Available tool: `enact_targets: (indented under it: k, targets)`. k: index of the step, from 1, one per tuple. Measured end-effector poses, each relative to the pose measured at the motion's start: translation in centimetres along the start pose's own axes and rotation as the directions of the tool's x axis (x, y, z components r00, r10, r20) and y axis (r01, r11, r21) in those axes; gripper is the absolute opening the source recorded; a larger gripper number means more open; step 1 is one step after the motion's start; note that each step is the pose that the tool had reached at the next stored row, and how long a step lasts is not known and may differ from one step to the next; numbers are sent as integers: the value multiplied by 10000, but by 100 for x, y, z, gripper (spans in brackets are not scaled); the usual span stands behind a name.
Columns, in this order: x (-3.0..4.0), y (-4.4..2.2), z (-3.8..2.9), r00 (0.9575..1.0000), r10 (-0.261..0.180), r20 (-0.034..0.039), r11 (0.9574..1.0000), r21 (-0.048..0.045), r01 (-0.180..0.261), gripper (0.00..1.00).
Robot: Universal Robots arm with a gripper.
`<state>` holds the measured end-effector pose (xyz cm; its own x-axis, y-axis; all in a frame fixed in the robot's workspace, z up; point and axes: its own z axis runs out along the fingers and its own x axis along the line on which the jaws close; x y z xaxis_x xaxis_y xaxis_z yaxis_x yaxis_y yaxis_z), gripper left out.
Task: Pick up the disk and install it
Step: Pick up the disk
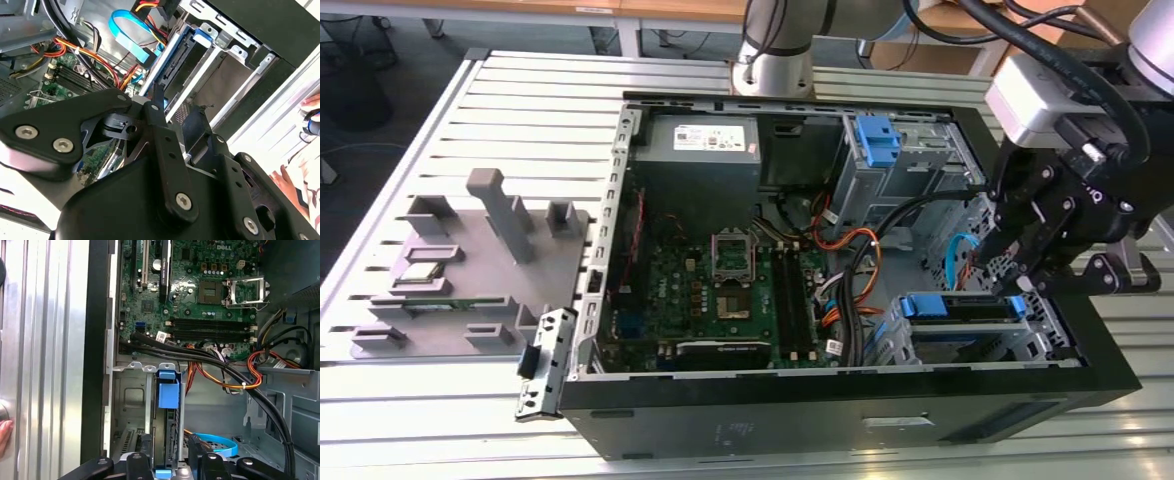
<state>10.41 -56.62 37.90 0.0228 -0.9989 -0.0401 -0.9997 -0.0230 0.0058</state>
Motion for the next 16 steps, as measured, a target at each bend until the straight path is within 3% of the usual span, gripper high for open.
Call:
enact_targets:
  k: [7,16]
  targets:
    - [-11,0,33,9988,488,2,9988,19,-488,42]
    - [-10,0,66,9987,502,3,9987,20,-502,42]
